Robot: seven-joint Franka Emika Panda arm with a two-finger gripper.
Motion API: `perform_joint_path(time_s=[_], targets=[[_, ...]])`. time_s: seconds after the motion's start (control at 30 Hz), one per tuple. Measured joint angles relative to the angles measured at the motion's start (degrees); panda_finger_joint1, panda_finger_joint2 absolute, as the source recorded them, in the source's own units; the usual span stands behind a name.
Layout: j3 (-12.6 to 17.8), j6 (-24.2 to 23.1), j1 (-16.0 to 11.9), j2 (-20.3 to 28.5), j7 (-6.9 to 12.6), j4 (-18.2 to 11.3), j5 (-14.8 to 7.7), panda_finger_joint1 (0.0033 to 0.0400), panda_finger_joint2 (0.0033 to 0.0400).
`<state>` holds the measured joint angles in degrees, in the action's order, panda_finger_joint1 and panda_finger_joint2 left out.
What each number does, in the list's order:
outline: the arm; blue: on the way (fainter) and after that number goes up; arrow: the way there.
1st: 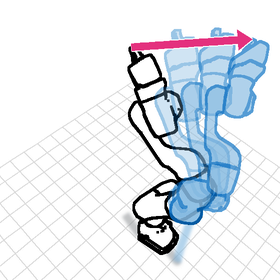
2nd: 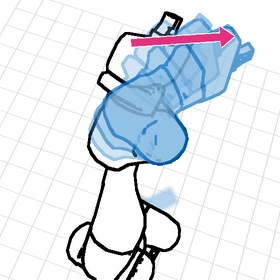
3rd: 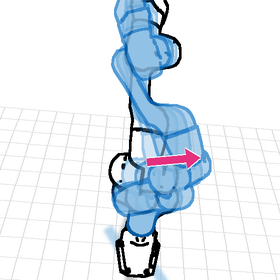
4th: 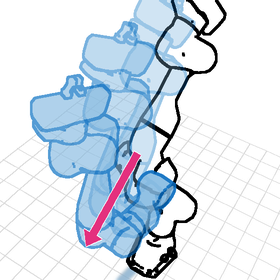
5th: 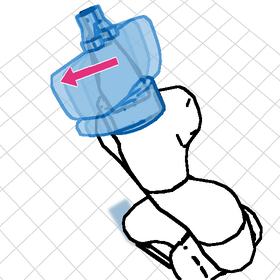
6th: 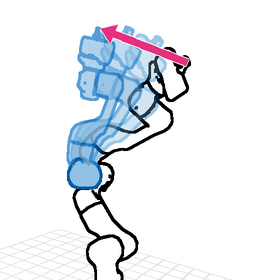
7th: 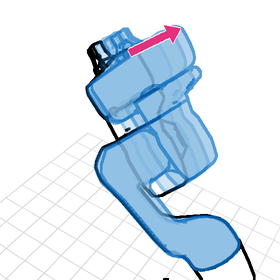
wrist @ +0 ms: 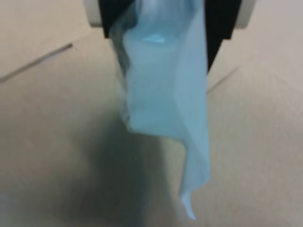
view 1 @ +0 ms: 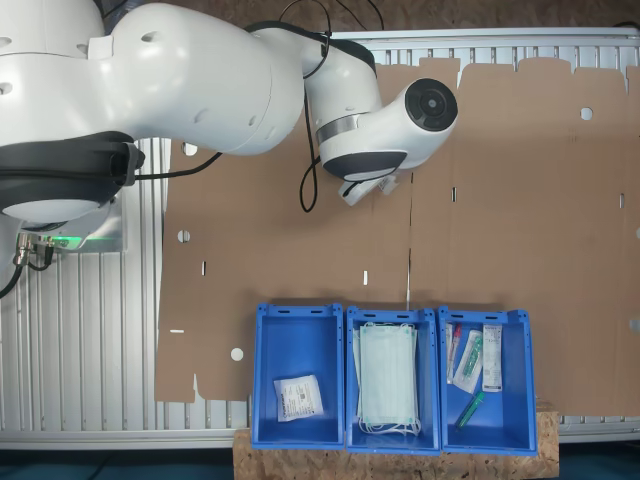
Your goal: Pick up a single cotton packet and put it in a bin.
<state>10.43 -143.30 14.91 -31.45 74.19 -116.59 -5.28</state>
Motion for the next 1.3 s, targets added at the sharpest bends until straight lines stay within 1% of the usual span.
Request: perform_joint_path(time_s=[0.3,0.53,0.57,0.73,0.9,1.07,1.3], targets=[[0.11,3.54,0.00,5.69,0.00,-0.19,0.00,0.0054,0.0054],[0.97,6.21,0.01,10.05,0.00,-0.70,0.00,0.0054,0.0054],[0.97,6.21,0.01,10.05,0.00,-0.70,0.00,0.0054,0.0054],[2.39,7.48,0.01,13.29,0.00,-1.86,0.00,0.0054,0.0054],[4.41,8.43,0.01,16.56,0.00,-3.78,-0.19,0.0055,0.0055],[6.73,9.09,-0.01,19.56,0.00,-6.00,-1.68,0.0055,0.0055],[9.73,9.92,-0.04,23.27,0.00,-8.65,-4.57,0.0055,0.0055]])
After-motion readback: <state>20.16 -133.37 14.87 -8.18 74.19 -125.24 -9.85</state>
